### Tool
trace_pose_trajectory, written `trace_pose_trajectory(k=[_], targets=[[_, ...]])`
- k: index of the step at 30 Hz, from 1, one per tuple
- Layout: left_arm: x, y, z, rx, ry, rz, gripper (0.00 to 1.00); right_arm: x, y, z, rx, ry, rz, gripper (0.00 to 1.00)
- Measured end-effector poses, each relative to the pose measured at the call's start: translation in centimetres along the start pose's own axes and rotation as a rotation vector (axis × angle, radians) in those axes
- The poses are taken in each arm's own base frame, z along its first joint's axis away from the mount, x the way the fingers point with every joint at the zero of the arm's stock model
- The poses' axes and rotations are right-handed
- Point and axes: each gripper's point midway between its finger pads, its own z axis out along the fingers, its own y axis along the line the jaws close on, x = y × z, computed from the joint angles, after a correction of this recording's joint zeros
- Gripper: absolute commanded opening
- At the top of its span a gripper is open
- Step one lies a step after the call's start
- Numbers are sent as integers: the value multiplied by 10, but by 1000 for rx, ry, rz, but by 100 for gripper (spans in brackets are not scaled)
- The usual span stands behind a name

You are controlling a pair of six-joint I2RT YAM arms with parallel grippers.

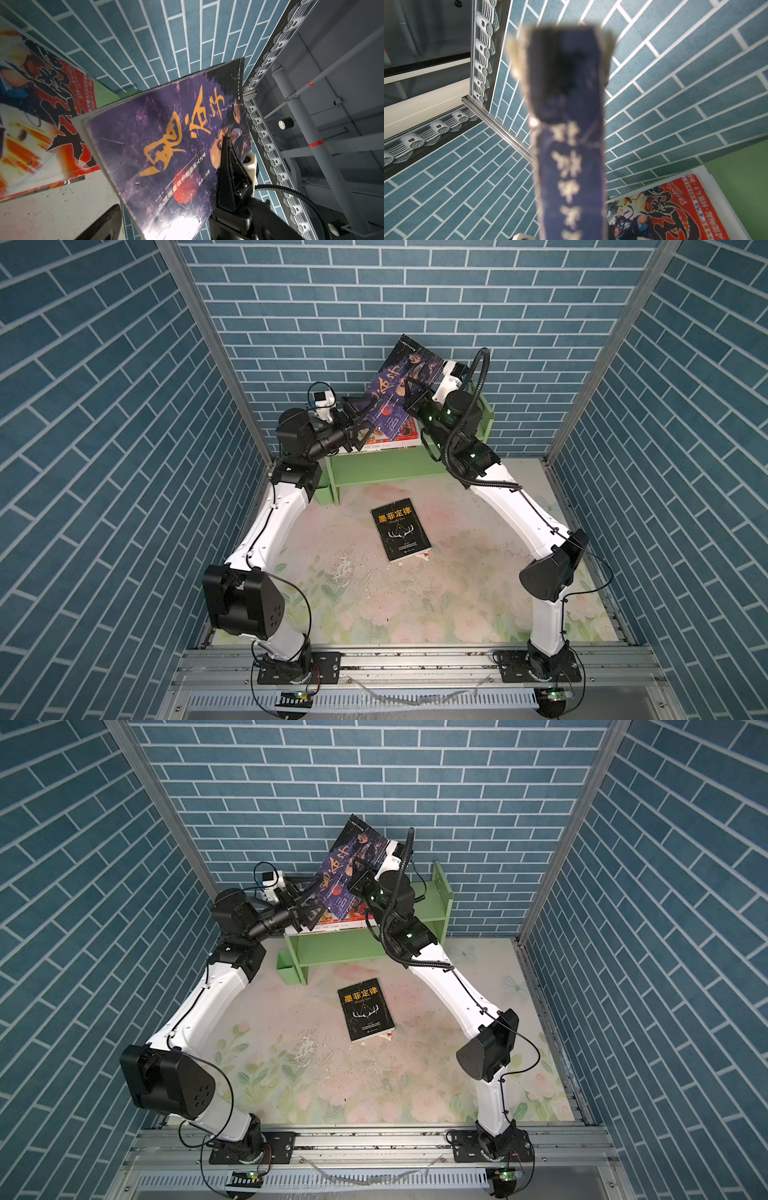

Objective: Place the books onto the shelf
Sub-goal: 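Carry the purple book over the shelf while the left gripper reaches it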

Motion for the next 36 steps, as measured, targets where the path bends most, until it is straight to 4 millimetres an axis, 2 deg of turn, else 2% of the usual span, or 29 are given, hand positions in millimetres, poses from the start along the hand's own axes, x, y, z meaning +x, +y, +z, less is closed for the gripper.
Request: trace_pose_trajectory(k=[11,15,23,26,30,34,35,36], targets=[[9,21,20,-32,59,-75,100,-8,7,-1,-27,-35,19,0],[6,23,27,-4,56,-106,95,-11,11,-1,-45,-45,47,0],[-5,6,46,159,46,-145,79,-19,14,-1,-65,-71,120,0],[-6,-4,45,192,38,-140,66,-18,15,-1,-73,-75,148,0],[-7,-11,44,211,31,-129,44,-12,10,0,-67,-68,163,0],[-6,-11,42,190,26,-113,32,-6,5,1,-56,-56,178,0],[-6,-10,41,177,24,-104,30,-4,2,2,-52,-52,181,1],[-6,-10,40,162,22,-95,27,-2,0,3,-48,-45,180,9]])
